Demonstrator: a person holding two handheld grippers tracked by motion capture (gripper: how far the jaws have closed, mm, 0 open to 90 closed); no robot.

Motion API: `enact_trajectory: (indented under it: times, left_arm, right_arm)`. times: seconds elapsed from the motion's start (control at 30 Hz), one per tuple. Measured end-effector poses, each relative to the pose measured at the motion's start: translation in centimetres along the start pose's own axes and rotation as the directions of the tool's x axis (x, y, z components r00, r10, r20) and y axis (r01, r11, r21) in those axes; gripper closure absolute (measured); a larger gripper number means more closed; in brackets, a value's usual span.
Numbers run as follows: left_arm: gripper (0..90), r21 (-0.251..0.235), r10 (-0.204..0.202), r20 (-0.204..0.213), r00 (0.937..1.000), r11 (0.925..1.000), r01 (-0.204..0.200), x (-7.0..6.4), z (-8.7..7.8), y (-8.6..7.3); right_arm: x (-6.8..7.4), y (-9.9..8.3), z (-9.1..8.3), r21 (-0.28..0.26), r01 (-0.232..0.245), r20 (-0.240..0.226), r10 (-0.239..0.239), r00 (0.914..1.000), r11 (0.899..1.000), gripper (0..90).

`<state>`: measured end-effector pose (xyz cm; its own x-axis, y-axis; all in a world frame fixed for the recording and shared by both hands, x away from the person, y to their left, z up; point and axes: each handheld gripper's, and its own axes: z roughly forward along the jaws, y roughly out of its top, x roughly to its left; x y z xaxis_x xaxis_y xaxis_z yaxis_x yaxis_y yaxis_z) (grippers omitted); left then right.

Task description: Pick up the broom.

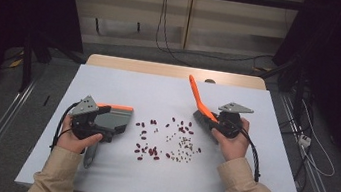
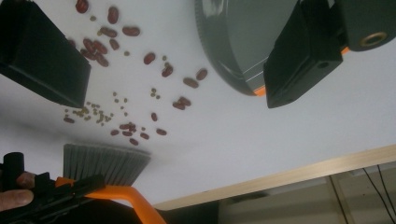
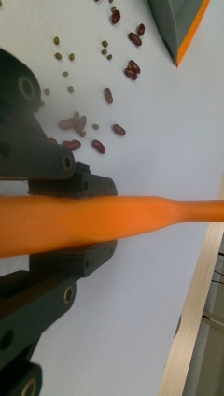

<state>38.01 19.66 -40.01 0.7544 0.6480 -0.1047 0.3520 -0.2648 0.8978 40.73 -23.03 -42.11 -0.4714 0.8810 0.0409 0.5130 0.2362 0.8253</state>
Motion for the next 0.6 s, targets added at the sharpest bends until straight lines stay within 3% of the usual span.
enact_trajectory:
  times: [0.1, 0.4, 0.6]
  left_arm:
    - [7.4, 0.001, -0.004, -0.005, 1.0000, 1.0000, 0.004, 0.09, -0.16, -0.24]
    - [7.4, 0.008, 0.002, 0.000, 1.0000, 1.0000, -0.002, -0.02, -0.21, -0.42]
    - [7.4, 0.013, 0.005, 0.002, 1.0000, 0.9999, -0.005, -0.05, -0.08, -0.44]
  right_arm:
    - [0.09, -0.22, 0.38, 0.026, 0.002, 0.001, -0.002, 1.0000, 1.000, 71.3]
    - [-0.22, -0.27, 0.30, 0.039, 0.022, 0.011, -0.022, 0.9997, 0.999, 67.1]
    - [-0.53, 0.15, 0.83, 0.074, -0.042, -0.017, 0.043, 0.9989, 0.996, 67.0]
